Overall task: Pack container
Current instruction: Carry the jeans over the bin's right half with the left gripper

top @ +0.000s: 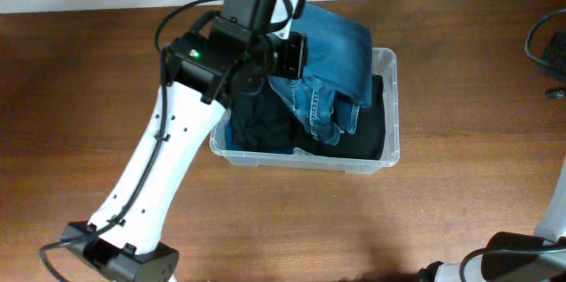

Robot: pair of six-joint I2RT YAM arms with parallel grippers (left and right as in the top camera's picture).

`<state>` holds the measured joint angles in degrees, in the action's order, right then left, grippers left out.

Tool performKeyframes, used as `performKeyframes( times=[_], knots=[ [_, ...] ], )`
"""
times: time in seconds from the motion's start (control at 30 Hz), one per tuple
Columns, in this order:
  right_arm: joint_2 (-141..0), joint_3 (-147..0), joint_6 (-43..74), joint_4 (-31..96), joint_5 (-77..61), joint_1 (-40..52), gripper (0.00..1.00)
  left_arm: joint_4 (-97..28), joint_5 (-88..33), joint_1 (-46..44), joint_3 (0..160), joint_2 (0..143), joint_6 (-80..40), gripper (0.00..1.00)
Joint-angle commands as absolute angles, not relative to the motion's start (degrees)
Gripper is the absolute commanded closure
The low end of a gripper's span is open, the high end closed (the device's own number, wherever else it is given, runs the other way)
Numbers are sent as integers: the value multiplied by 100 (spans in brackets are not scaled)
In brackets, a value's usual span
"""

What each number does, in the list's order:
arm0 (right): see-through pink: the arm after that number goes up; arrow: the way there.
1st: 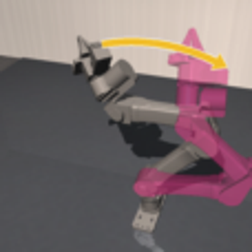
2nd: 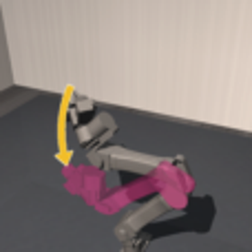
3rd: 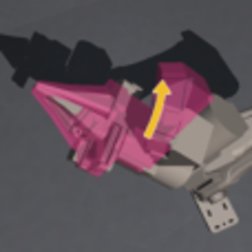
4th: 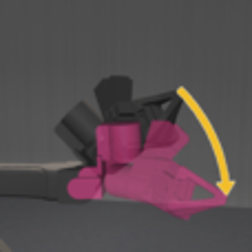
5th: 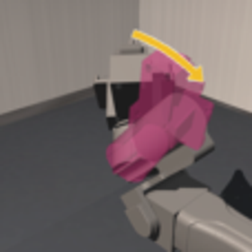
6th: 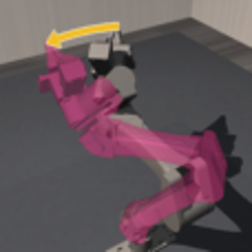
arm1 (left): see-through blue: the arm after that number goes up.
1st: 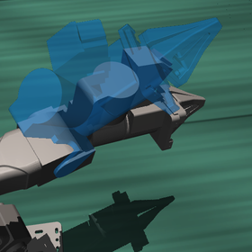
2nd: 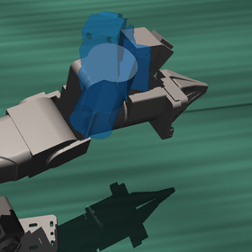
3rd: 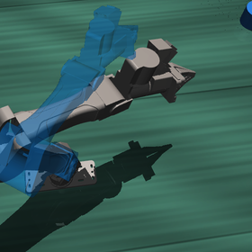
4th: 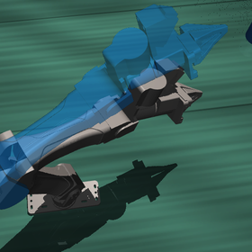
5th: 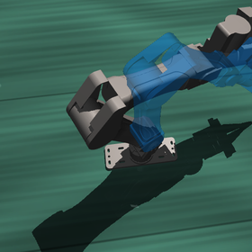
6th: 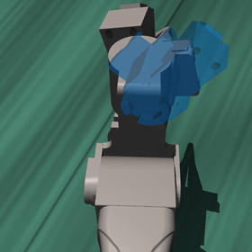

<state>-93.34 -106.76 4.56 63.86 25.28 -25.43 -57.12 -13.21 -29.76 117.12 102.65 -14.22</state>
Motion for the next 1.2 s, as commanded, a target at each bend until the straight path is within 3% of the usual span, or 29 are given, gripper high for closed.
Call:
performKeyframes(
  times=[0.0,0.13,0.57,0.73,0.97,1.17],
  knots=[
    [-9334,-10704,541,6370,2593,-2552,2,-5137,-1925,-2958,11900,10125,-694,100],
    [-9334,-10704,541,6368,2593,-2552,1,-4670,-2630,-2978,11900,10130,-591,100],
    [-9334,-10704,541,6370,2593,-2552,2,-3415,-2703,-3489,11900,10171,-591,100],
    [-9334,-10704,541,6370,2593,-2552,2,-2740,-3756,-3710,11900,10527,-172,100],
    [-9334,-10704,541,6368,2593,-2552,2,-3669,-4362,-3684,11900,10866,565,100],
    [-9334,-10704,541,6368,2596,-2552,2,-5092,-2882,-3684,11900,10851,1048,100]
  ],
)
